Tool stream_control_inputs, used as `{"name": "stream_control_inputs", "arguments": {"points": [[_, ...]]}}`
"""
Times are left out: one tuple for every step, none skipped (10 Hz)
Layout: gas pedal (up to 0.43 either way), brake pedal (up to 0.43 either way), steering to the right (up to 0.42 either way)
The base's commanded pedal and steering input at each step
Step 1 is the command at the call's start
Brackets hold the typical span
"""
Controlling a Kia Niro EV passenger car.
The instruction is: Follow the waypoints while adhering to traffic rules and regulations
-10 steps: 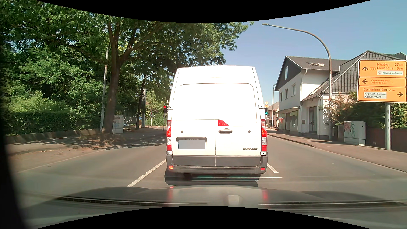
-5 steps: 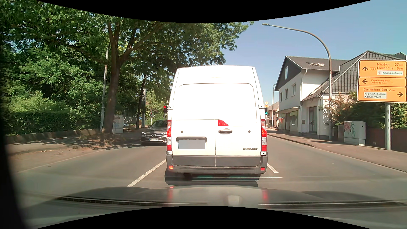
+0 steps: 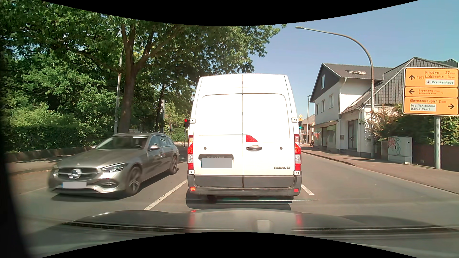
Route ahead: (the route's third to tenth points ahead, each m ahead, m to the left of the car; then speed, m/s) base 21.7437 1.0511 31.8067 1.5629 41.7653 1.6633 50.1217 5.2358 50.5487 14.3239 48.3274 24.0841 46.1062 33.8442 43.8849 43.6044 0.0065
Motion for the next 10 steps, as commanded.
{"name": "stream_control_inputs", "arguments": {"points": [[0.000,0.006,0.000],[0.000,0.006,0.001],[0.000,0.006,0.000],[0.000,0.006,0.001],[0.000,0.006,0.000],[0.000,0.006,0.000],[0.000,0.006,0.001],[0.000,0.006,0.001],[0.000,0.006,0.001],[0.000,0.006,0.001]]}}
